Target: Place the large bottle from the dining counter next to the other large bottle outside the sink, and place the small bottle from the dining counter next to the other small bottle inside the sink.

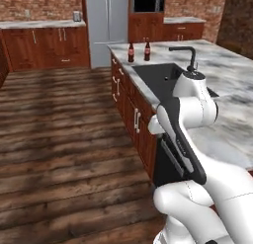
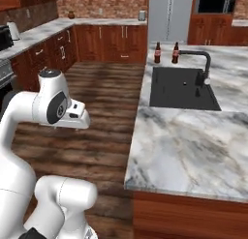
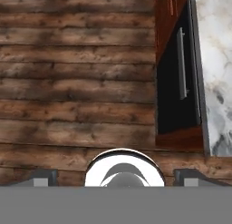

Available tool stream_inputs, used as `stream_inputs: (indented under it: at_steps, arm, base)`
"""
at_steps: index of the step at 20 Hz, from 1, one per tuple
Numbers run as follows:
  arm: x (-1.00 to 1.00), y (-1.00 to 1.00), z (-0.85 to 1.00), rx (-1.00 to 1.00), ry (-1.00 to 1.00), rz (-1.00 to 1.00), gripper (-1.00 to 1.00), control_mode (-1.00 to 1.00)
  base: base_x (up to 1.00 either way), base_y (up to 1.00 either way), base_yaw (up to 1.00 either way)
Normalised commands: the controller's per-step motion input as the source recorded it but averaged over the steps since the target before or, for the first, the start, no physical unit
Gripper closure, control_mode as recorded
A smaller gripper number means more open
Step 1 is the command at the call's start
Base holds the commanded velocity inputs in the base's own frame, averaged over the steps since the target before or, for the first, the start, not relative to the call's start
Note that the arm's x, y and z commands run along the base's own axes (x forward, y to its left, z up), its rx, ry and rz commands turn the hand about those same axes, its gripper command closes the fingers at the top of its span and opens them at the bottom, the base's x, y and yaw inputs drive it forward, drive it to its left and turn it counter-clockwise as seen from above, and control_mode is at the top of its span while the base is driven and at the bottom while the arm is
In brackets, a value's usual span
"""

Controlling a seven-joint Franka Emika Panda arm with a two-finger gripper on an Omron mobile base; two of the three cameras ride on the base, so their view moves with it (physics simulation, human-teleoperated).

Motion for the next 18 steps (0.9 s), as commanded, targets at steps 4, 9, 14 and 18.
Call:
stream_inputs:
  at_steps: [4, 9, 14, 18]
  arm:
    - [0.00, 0.00, 0.00, 0.00, 0.00, 0.00, -1.00, 1.00]
    - [0.00, 0.00, 0.00, 0.00, 0.00, 0.00, -1.00, 1.00]
    - [0.00, 0.00, 0.00, 0.00, 0.00, 0.00, -1.00, 1.00]
    - [0.00, 0.00, 0.00, 0.00, 0.00, 0.00, -1.00, 1.00]
  base:
    - [-0.82, -0.69, 0.46]
    - [-0.16, -0.99, 0.13]
    - [-0.34, -1.00, -0.02]
    - [-0.20, -1.00, -0.11]
